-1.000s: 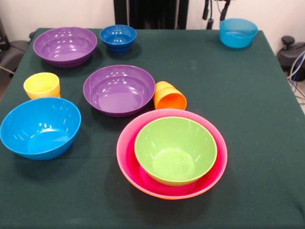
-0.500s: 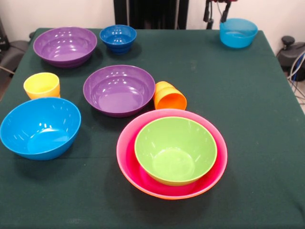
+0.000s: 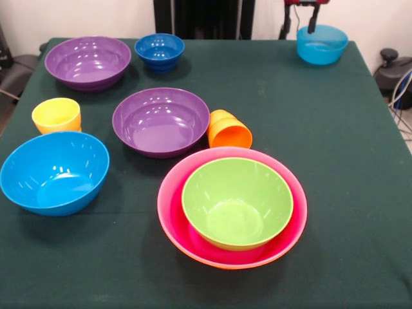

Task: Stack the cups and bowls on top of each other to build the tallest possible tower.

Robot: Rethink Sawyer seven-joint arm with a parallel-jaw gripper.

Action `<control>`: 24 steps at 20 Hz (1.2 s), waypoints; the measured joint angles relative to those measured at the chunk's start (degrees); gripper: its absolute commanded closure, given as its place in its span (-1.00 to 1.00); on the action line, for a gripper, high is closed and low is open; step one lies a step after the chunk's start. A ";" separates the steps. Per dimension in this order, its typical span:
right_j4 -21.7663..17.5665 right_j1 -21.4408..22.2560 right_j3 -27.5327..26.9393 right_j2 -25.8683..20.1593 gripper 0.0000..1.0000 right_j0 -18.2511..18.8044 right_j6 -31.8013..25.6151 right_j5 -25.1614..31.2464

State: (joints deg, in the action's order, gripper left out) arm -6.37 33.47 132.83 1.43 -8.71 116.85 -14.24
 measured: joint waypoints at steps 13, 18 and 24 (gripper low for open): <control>0.01 -1.28 0.26 -1.67 -1.00 0.40 4.77 -3.94; 0.02 -3.82 0.26 -0.78 -1.00 -0.40 4.78 -4.79; 0.04 -5.57 0.24 1.13 -1.00 -2.01 4.78 -4.79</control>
State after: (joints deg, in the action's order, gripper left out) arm -6.33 27.89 133.07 2.56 -10.72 121.63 -19.03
